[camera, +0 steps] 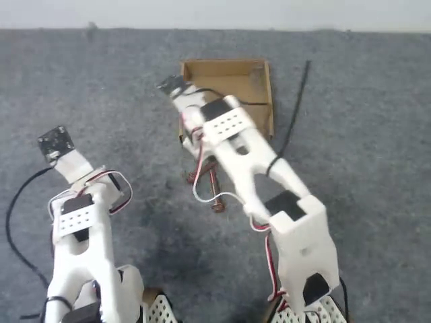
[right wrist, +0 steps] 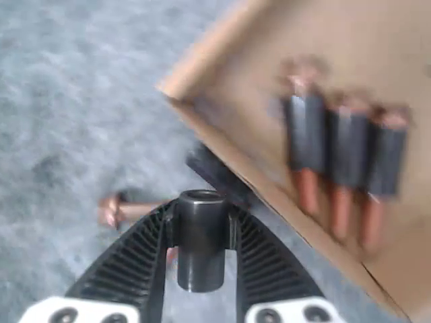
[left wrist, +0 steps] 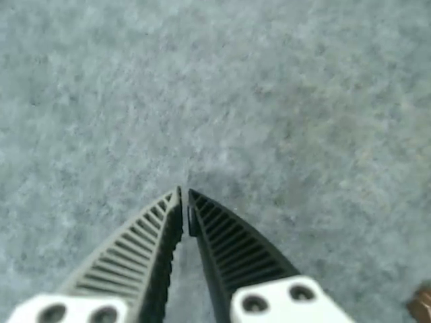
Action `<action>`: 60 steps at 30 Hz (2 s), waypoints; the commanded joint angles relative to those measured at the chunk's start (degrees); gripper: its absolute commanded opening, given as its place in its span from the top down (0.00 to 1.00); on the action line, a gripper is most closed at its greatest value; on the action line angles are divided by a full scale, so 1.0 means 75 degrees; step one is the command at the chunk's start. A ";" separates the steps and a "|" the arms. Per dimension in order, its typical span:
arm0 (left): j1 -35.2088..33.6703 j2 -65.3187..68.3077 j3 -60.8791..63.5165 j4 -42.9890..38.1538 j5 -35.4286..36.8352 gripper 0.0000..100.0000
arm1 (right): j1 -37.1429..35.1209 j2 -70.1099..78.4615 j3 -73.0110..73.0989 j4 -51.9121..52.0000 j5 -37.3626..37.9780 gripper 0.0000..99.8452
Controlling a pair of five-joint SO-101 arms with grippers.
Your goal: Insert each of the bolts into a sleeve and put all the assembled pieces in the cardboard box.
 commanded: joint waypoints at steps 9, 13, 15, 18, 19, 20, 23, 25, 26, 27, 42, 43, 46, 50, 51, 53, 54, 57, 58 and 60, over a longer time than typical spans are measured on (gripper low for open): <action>0.0117 -0.0035 -0.0018 -0.0410 0.0070 0.99 | 0.1073 -0.2280 0.1500 0.0779 -0.0445 0.99; 0.0117 -0.0023 -0.0018 -0.0399 0.0070 0.99 | 0.1307 -0.3323 0.3200 -0.0041 -0.0422 0.99; 0.0117 -0.0023 -0.0018 -0.0387 0.0070 0.99 | 0.1401 -0.3827 0.4079 -0.0510 -0.0410 0.99; 0.0117 -0.0023 -0.0018 -0.0387 0.0070 0.99 | 0.1518 -0.4448 0.5322 -0.1190 -0.0399 0.99; 0.0117 -0.0035 -0.0018 -0.0387 0.0070 0.99 | 0.1565 -0.4624 0.5685 -0.1389 -0.0399 0.99; 0.0117 -0.0047 -0.0018 -0.0375 0.0070 0.99 | 0.1623 -0.4777 0.6013 -0.1565 -0.0387 0.99; 0.0117 -0.0070 -0.0018 -0.0375 0.0070 0.99 | 0.1928 -0.5187 0.6822 -0.1999 -0.0375 0.99; 0.0117 -0.0070 -0.0018 -0.0375 0.0070 0.99 | 0.2186 -0.5363 0.7232 -0.2256 -0.0375 0.99; 0.0129 -0.0070 -0.0018 -0.0375 0.0070 0.99 | 0.2327 -0.5398 0.7408 -0.2409 -0.0375 0.99; 0.0129 -0.0070 -0.0018 -0.0363 0.0070 0.99 | 0.2467 -0.5421 0.7584 -0.2596 -0.0375 0.99; 0.2848 -0.0035 -0.1764 0.3177 -0.0141 0.99 | 0.3288 -0.5410 0.8721 -0.4835 -0.0375 0.99; 0.2966 -0.0035 -0.1881 0.3282 -0.0387 0.99 | 0.3288 -0.5410 0.8721 -0.4835 -0.0375 0.99; 0.3434 -0.0023 -0.2139 0.3622 -0.1125 0.99 | 0.3288 -0.5410 0.8721 -0.4835 -0.0375 0.99; 0.4173 -0.0023 -0.2327 0.3868 -0.1301 0.98 | 0.3288 -0.5410 0.8721 -0.4870 -0.0363 0.99; 0.4396 -0.0023 -0.2327 0.3845 -0.1383 0.97 | 0.3288 -0.5410 0.8733 -0.4941 -0.0363 0.99; 0.4724 -0.0023 -0.2338 0.3739 -0.1793 0.92 | 0.3288 -0.5410 0.8733 -0.4988 -0.0363 0.99; 0.4864 -0.0012 -0.2338 0.3681 -0.1934 0.89 | 0.3300 -0.5410 0.8733 -0.4988 -0.0363 0.99; 0.5064 -0.0012 -0.2327 0.3458 -0.1922 0.83 | 0.3288 -0.5410 0.8733 -0.4964 -0.0363 0.99; 0.5064 -0.0012 -0.2327 0.3259 -0.1899 0.83 | 0.3288 -0.5410 0.8733 -0.4964 -0.0363 0.99; 0.5064 0.0059 -0.2315 0.2884 -0.1899 0.85 | 0.3288 -0.5410 0.8733 -0.4952 -0.0363 0.99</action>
